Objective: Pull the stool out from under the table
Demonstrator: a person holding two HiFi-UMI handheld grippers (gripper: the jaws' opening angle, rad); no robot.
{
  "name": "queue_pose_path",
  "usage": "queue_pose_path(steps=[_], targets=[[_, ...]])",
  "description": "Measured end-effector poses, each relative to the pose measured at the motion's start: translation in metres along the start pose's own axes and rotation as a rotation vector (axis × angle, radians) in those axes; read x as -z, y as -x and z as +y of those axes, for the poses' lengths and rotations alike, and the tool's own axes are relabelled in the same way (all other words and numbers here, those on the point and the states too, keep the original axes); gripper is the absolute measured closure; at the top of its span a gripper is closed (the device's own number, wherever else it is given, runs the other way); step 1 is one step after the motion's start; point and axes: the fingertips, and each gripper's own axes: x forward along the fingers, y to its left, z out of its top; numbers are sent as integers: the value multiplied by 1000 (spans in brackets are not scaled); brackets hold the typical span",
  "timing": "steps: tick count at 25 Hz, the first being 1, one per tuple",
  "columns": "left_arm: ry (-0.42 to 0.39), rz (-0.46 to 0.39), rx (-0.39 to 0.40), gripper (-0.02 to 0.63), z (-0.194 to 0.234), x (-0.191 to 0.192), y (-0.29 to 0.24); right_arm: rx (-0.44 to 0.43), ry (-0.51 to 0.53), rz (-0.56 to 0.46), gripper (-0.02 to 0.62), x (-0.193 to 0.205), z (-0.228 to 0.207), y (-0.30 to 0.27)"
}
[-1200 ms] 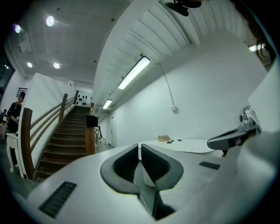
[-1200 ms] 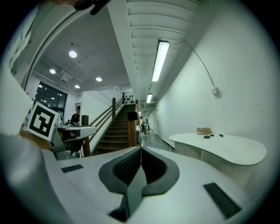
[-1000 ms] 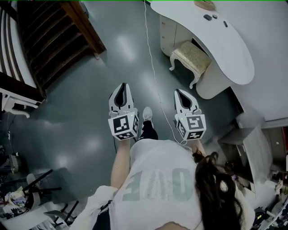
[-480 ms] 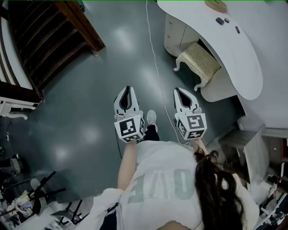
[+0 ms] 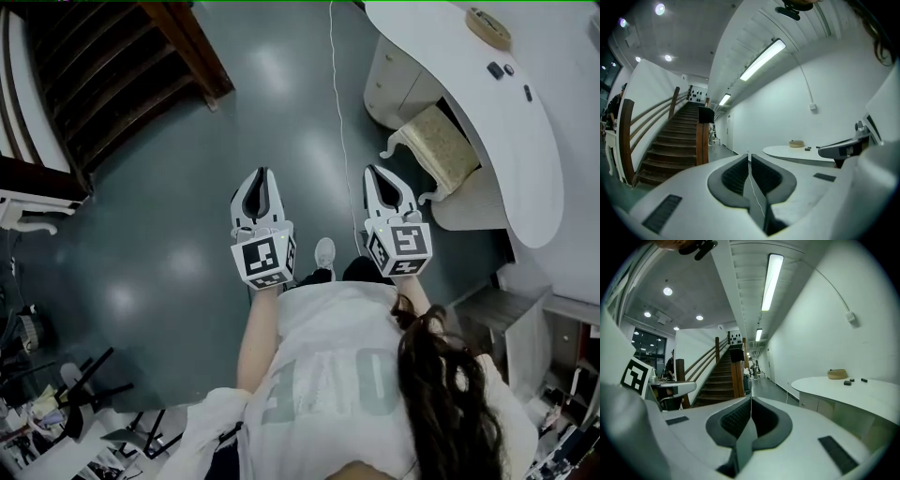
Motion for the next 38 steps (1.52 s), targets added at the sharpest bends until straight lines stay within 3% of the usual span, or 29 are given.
queue_pose_path(steps=[6,16,22,26,29,35,38], targets=[[-22,-19,-42,565,11,-19,-23,-39,11,-47,565,-27,-11,-35],[-11,-37,-140,565,17,-31,-42,-160,41,-35,565,-37,-19,-69],[14,-26,-156,565,18,-26,-47,-161,38,-34,565,-39,-27,-74],[-6,-14,-95,565,7,-32,-66,-81,0,-42,565,-44,-50,-70],[-19,-22,-1,565,-21,-37,-99,29,-22,-47,565,-41,-91,-57],[-31,-22,231,565,-126,-42,-169,290,-90,-44,565,-24,-197,-10],[-48,-14,404,565,-194,-42,-193,448,-148,-57,565,-11,-241,26]])
